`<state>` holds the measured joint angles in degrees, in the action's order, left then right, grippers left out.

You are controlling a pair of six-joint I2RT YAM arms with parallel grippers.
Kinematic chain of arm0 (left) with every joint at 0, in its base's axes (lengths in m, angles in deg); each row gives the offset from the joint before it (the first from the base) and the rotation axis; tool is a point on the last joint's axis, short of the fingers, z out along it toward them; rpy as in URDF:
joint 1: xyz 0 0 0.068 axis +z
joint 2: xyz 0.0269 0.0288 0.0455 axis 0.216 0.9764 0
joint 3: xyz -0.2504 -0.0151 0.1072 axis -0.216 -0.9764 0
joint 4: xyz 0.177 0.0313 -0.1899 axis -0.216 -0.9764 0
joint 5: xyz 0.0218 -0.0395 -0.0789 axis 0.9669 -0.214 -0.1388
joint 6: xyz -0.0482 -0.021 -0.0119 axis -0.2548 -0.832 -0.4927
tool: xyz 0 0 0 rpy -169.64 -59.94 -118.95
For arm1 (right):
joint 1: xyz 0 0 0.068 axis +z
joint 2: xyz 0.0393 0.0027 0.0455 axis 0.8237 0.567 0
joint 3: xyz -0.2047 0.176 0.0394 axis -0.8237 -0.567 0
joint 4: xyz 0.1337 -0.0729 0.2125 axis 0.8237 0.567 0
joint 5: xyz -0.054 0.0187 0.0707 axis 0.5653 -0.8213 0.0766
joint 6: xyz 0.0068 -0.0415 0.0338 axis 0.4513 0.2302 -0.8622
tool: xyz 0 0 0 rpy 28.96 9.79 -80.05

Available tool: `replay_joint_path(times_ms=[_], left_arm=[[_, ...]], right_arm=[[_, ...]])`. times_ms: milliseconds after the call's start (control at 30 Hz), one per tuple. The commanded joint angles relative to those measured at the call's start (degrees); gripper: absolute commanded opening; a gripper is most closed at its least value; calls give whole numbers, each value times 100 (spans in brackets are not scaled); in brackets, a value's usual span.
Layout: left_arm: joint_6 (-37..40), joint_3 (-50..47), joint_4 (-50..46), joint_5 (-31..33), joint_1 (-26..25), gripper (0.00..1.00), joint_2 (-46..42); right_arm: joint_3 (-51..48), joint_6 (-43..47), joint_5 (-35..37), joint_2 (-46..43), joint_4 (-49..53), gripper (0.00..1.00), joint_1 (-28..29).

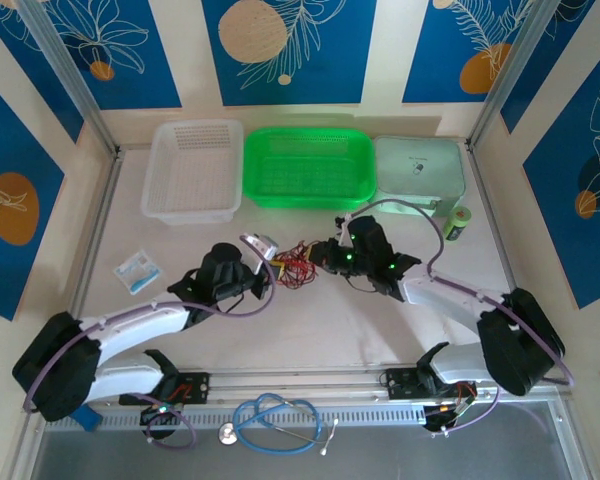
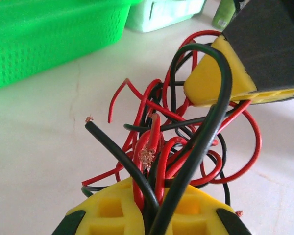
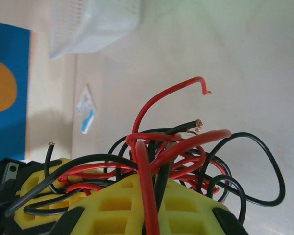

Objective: Untangle the cables

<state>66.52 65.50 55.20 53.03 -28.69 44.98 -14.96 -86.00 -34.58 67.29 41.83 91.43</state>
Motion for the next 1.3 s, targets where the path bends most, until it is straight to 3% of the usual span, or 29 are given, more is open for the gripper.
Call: replay_joint_path(times_ms=[0,100,200,233,300,400,567,700,833,1033,1267], left_arm=[[-630,-611,584,1539,302,0,336],[-744,-946,1375,1582,253,0,717],[-686,-983,1473,1639,190,0,865],[-642,-957,1401,1643,139,0,862],[-536,-947,1346,1682,4,0,827],[-276,-948,1251,1927,-285,0,790],[278,-990,1333,2515,-772,0,865],[870,-1043,1641,3037,-1145,0,941],[1638,-1031,2023,3651,-1548,0,1005],[2632,-631,2214,4301,-2041,0,1222],[3528,-455,2725,4429,-2276,0,1525]], right_arm=[[-313,-519,1191,254,186,0,-47],[-336,-697,1415,481,86,0,142],[-269,-989,1510,514,461,3,239],[-242,-1113,1523,476,708,11,259],[-138,-1388,1488,355,1302,34,279],[108,-1682,1186,114,2242,59,239],[882,-1431,-60,-21,3314,85,-309],[1621,-1090,-1492,494,3758,90,-1063],[2962,-458,-2184,1523,4760,93,-1396],[4732,531,-1986,2769,6058,94,-1279],[4838,1509,-1742,3528,6295,94,-999]])
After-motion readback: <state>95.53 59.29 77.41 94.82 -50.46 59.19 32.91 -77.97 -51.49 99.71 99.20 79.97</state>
